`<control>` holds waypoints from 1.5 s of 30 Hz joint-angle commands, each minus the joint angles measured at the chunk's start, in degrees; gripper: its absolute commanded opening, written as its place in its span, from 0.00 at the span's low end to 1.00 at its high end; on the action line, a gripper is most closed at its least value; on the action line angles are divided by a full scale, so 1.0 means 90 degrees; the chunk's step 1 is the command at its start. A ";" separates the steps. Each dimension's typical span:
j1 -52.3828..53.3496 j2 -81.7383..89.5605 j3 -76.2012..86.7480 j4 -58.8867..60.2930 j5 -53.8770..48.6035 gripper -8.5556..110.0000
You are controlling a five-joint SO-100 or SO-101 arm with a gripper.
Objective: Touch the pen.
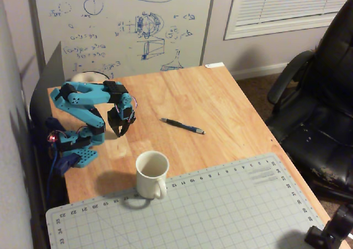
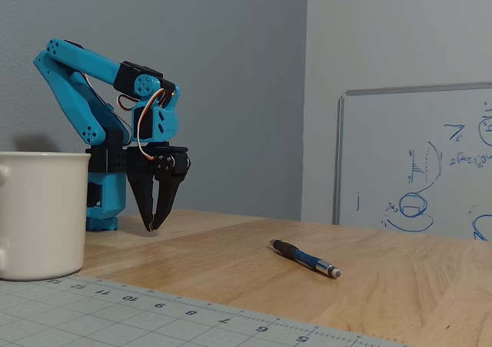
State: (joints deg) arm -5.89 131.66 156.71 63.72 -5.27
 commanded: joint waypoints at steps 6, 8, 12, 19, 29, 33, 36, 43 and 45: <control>-0.0010 0.6260 0.2588 0.0137 0.0010 0.08; -0.0010 0.6260 0.2588 0.0137 -0.0010 0.08; -0.0049 0.6260 0.2588 0.0146 -0.0029 0.08; -0.0049 0.6260 0.2588 0.0137 -0.0039 0.08; -0.0049 0.6025 0.2471 0.0088 -0.0068 0.08; -0.0059 0.5225 0.1543 0.0078 -0.0078 0.08; -0.0068 0.4199 0.0566 0.0078 -0.0078 0.08; -0.0020 0.1758 -0.1221 0.0078 0.0010 0.08; 0.0010 0.1113 -0.1758 0.0078 -0.0068 0.08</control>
State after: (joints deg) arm -6.06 150.21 151.00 64.95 -5.45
